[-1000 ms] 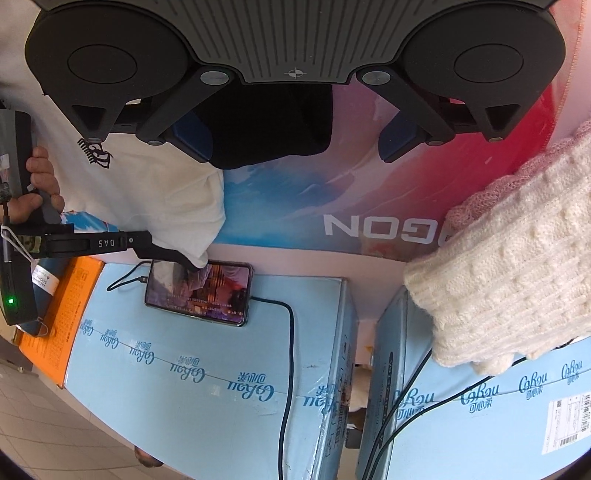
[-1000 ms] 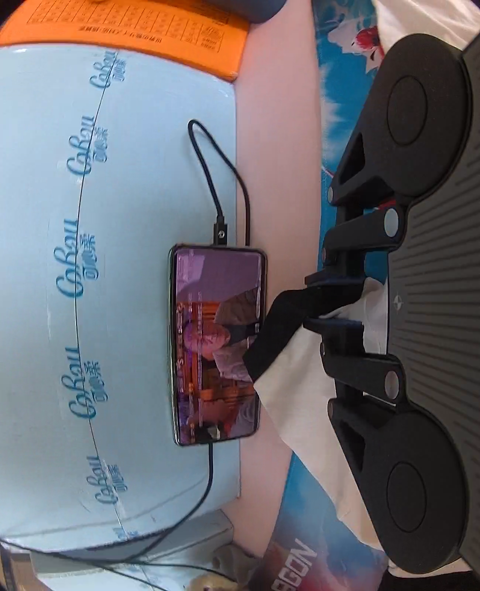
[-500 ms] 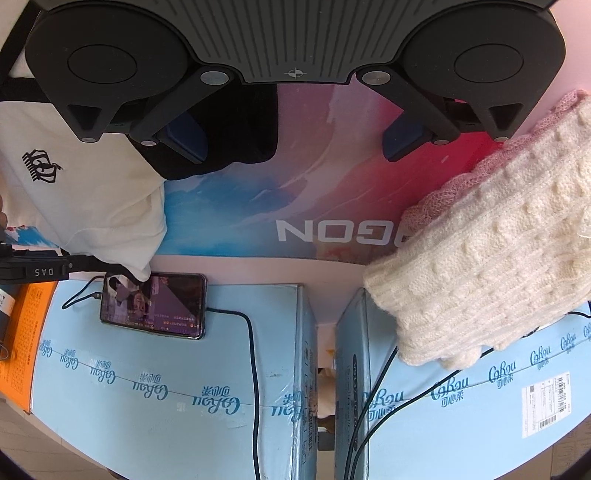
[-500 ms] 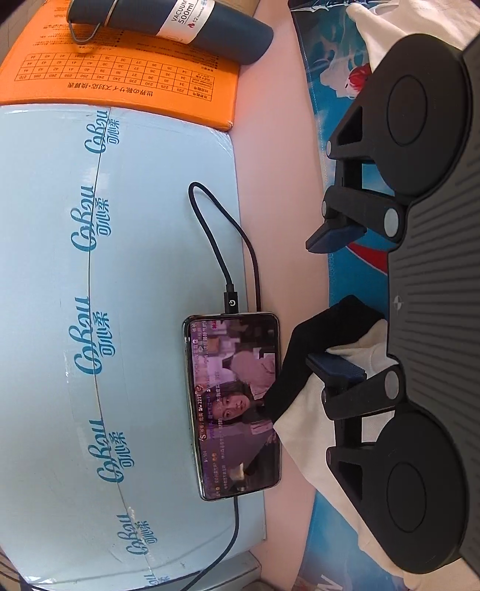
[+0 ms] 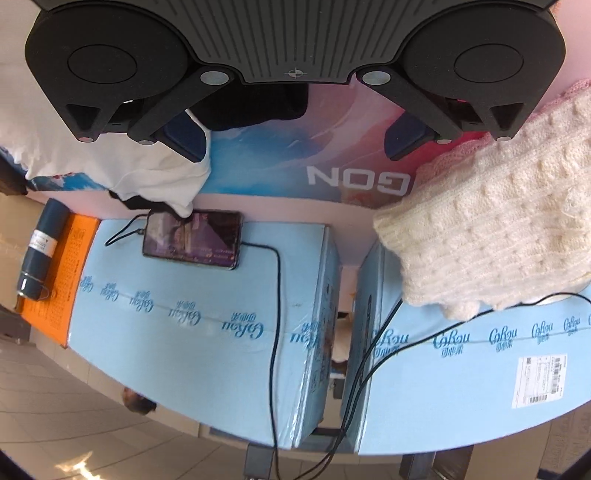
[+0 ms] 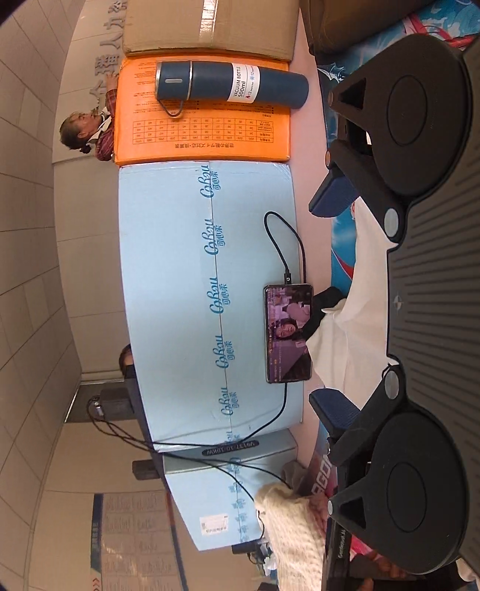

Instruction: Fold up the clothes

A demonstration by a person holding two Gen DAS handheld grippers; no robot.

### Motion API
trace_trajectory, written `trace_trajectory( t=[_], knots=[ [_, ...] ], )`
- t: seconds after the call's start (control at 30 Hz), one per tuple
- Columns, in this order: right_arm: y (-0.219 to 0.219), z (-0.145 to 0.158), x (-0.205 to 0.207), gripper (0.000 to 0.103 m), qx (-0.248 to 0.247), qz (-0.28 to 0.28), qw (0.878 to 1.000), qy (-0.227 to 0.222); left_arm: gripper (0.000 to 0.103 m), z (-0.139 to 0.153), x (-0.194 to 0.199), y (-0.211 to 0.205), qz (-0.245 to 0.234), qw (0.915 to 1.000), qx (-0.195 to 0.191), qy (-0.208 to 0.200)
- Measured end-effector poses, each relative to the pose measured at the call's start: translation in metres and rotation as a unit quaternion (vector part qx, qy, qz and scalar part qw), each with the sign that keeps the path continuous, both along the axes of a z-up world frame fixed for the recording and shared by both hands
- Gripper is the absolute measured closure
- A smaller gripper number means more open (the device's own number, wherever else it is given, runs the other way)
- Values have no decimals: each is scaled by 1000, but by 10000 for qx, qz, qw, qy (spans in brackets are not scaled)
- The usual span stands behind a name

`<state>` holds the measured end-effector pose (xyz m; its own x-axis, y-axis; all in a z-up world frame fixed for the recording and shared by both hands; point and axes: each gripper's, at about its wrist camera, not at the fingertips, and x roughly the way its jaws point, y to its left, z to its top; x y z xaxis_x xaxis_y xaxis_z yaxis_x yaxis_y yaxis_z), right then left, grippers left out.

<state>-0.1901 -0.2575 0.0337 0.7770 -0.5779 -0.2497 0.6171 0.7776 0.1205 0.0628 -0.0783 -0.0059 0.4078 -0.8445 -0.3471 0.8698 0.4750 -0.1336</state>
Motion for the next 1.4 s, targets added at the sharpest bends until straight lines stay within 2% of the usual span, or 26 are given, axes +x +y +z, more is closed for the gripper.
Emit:
trace_trajectory(
  t=[0.1, 0.17, 0.27, 0.37, 0.4, 0.5, 0.57, 0.63, 0.73, 0.83, 0.9, 0.97, 1.07, 1.13, 1.2, 1.23, 1.3, 1.37, 1.4],
  knots=[
    [27, -6, -36, 0, -181, 91, 9996, -175, 0, 14, -36, 18, -596, 9959, -474, -497],
    [42, -13, -55, 0, -234, -3, 9993, -281, 0, 19, -61, 32, -721, 9913, -651, -891],
    [61, -27, -76, 0, -326, -193, 9986, -379, 0, 22, -100, 63, -651, 9811, -1015, -1511],
    [79, -40, -90, 0, -494, -119, 9976, -479, 0, 19, -127, 94, -533, 9700, -1283, -1997],
    [84, -42, -93, 0, -574, -45, 9973, -464, 0, 17, -134, 102, -525, 9668, -1260, -2160],
    [97, -47, -98, 0, -752, 219, 9965, -306, 0, 12, -154, 123, -1006, 9570, -541, -2667],
    [101, -50, -98, 0, -762, 395, 9963, -69, 0, 6, -167, 133, -1571, 9475, 195, -2777],
    [103, -56, -96, 0, -748, 527, 9956, 223, 0, -1, -179, 141, -2133, 9342, 705, -2773],
    [109, -64, -94, 0, -739, 709, 9935, 490, 0, -11, -199, 150, -2854, 9105, 1077, -2793],
    [113, -70, -91, 0, -649, 857, 9927, 541, 0, -26, -217, 148, -3287, 8823, 1481, -3024],
    [116, -73, -90, 0, -616, 876, 9927, 558, 0, -39, -227, 145, -3373, 8690, 1618, -3238],
    [118, -73, -91, 0, -594, 895, 9927, 543, 0, -46, -234, 140, -3537, 8598, 1613, -3309],
    [122, -73, -96, 0, -494, 958, 9929, 503, 0, -47, -236, 132, -3964, 8599, 1205, -2983],
    [125, -73, -101, 0, -408, 1042, 9927, 460, 0, -50, -239, 126, -3978, 8655, 1037, -2861],
    [128, -72, -106, 0, -302, 1193, 9917, 380, 0, -50, -236, 120, -3674, 8827, 831, -2808],
    [131, -72, -111, 0, -204, 1481, 9885, 233, 0, -48, -232, 116, -3430, 8974, 698, -2688],
    [137, -70, -120, 0, -73, 2148, 9766, -50, 0, -41, -216, 110, -3062, 9247, 467, -2212],
    [145, -70, -117, 0, -161, 2473, 9688, 95, 0, -36, -200, 106, -2719, 9464, 304, -1717],
    [150, -70, -113, 0, -241, 2551, 9663, 236, 0, -35, -194, 104, -2587, 9543, 240, -1476]
  ],
)
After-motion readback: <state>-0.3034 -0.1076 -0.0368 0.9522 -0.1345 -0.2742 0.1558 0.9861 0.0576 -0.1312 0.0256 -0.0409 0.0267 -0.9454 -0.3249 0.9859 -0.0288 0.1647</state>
